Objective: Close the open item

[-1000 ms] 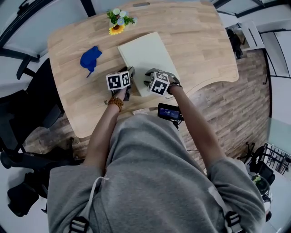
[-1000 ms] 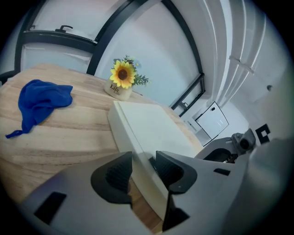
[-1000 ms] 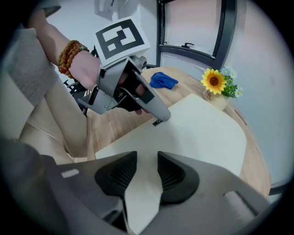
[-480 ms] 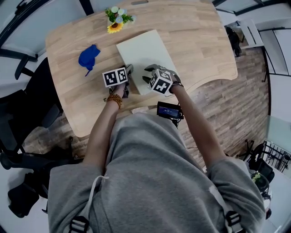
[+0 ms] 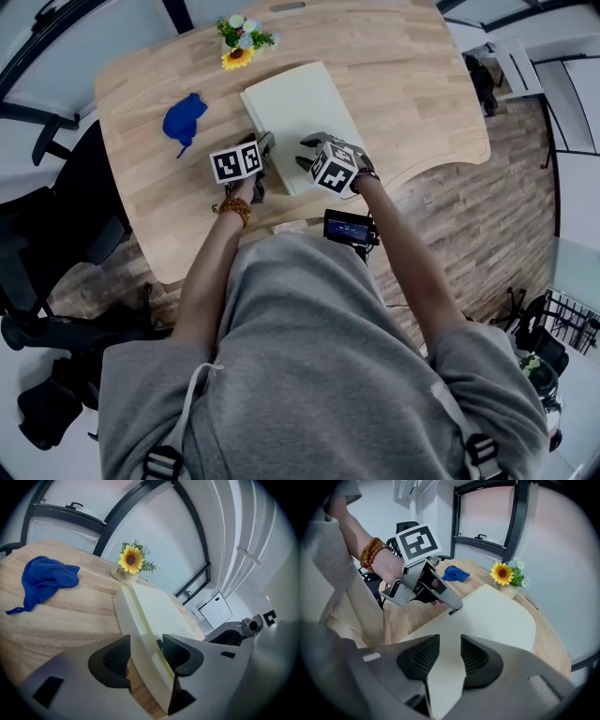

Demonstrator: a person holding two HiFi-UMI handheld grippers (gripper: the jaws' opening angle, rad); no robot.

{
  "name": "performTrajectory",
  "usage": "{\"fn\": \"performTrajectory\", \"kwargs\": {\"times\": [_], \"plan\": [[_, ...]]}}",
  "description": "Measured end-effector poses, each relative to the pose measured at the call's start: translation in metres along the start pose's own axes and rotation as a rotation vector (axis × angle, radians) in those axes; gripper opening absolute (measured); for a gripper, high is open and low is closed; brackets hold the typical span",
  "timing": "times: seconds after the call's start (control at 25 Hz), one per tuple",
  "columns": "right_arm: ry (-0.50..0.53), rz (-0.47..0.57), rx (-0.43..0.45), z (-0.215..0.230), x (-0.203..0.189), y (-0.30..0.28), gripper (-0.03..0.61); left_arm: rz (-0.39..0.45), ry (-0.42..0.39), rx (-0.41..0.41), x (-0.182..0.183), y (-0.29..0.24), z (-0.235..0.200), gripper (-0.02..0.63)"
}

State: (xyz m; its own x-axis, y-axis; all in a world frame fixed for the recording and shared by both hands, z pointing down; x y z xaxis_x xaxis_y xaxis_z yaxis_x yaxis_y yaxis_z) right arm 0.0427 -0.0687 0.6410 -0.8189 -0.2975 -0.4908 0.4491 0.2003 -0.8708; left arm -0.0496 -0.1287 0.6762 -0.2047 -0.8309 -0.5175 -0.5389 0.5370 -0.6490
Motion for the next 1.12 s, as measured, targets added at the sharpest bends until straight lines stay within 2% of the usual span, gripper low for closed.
{"fn": "performTrajectory", "kwargs": {"times": [0.6,0.84,1.12], "plan": [[-0.001,-0.012,0.005,-0.003,-0.003,-0.002,0.150,-0.048,-0.020,0.037,-0.009,-0.005,-0.004,0.212],[-0.009,-0.011,0.001,-0.001,-0.005,-0.003,0.150,-0.059,0.008,0.031,-0.010,-0.008,-0.005,0.215],[-0.009,-0.005,0.005,-0.003,-0.001,-0.003,0.150,-0.044,-0.001,0.012,-0.007,-0.002,-0.003,0.215]]}}
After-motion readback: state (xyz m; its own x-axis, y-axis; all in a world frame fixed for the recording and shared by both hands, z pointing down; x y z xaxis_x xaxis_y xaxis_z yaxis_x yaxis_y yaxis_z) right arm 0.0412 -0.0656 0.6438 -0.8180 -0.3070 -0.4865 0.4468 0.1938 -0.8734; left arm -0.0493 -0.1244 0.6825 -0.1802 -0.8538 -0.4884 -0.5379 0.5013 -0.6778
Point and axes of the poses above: the fingertips, and each gripper's own axes: y backward along the fingers, z to its right, x out of its top, the point moved 1 cm from there along y, backward along the fingers
